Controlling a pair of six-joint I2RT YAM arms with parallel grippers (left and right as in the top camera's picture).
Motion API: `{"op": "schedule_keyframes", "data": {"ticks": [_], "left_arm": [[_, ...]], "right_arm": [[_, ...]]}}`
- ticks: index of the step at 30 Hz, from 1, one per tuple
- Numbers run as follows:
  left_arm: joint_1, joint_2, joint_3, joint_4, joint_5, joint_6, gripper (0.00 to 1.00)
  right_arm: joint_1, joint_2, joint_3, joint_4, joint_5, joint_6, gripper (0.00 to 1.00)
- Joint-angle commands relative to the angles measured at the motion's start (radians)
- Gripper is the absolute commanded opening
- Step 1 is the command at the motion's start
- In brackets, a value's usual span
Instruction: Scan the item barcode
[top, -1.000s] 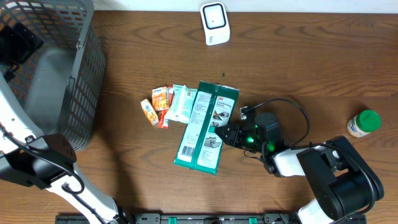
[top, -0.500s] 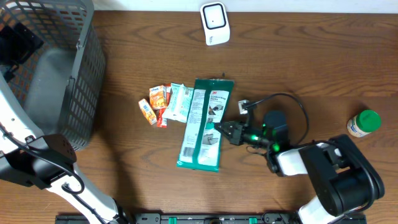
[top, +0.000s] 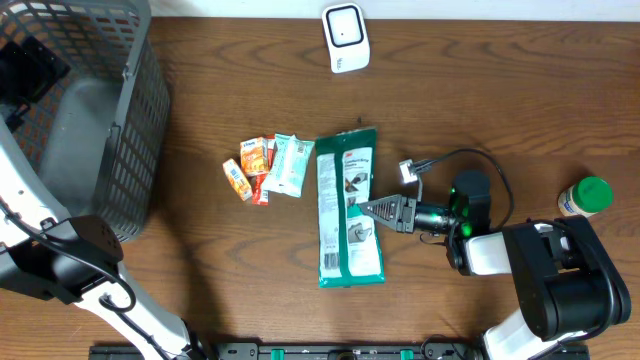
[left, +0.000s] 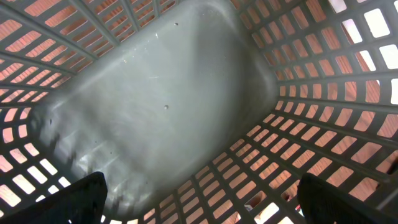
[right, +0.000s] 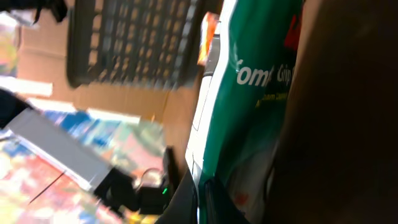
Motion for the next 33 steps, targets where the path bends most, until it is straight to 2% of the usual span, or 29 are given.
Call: {"op": "schedule_keyframes", "data": {"ticks": [1, 4, 7, 13, 16, 17, 18, 19, 22, 29, 31, 33], "left_arm": [[0.0, -0.024, 0.017, -0.003, 0.012, -0.001, 0.98], [0.0, -0.023, 0.017, -0.003, 0.012, -0.001, 0.98], [0.0, -0.023, 0.017, -0.004, 0.012, -0.001, 0.98], [0.0, -0.023, 0.017, -0.004, 0.012, -0.001, 0.98], [0.0, -0.023, 0.017, -0.004, 0.012, -0.001, 0.98], [0.0, -0.023, 0.017, -0.003, 0.012, -0.001, 0.98], [0.0, -0.024, 0.017, -0.003, 0.012, -0.001, 0.98], [0.0, -0.023, 0.017, -0.004, 0.012, -0.001, 0.98], [0.0, -0.023, 0.017, -0.003, 0.012, -0.001, 0.98], [0.0, -0.024, 0.017, -0.003, 0.012, -0.001, 0.98], [0.0, -0.023, 0.017, -0.003, 0.012, -0.001, 0.98], [0.0, -0.023, 0.017, -0.003, 0.012, -0.001, 0.98]], "right_arm": [[-0.014, -0.01, 0.045, -0.023, -0.183, 0.022, 0.01], [-0.005, -0.01, 0.054, -0.026, -0.234, 0.04, 0.02], [0.008, -0.01, 0.054, -0.027, -0.203, 0.04, 0.01], [-0.002, -0.01, 0.054, -0.038, 0.058, 0.069, 0.01], [-0.019, -0.01, 0.069, -0.112, 0.112, 0.008, 0.01], [-0.026, -0.01, 0.08, -0.18, 0.13, -0.02, 0.01], [-0.04, -0.01, 0.105, -0.351, 0.22, -0.085, 0.01], [-0.043, -0.01, 0.117, -0.43, 0.285, -0.126, 0.01], [-0.039, -0.01, 0.151, -0.581, 0.423, -0.234, 0.01], [-0.041, -0.01, 0.346, -1.028, 0.444, -0.515, 0.01], [-0.041, -0.01, 0.461, -1.279, 0.455, -0.663, 0.01], [-0.041, -0.01, 0.578, -1.545, 0.546, -0.813, 0.01]]}}
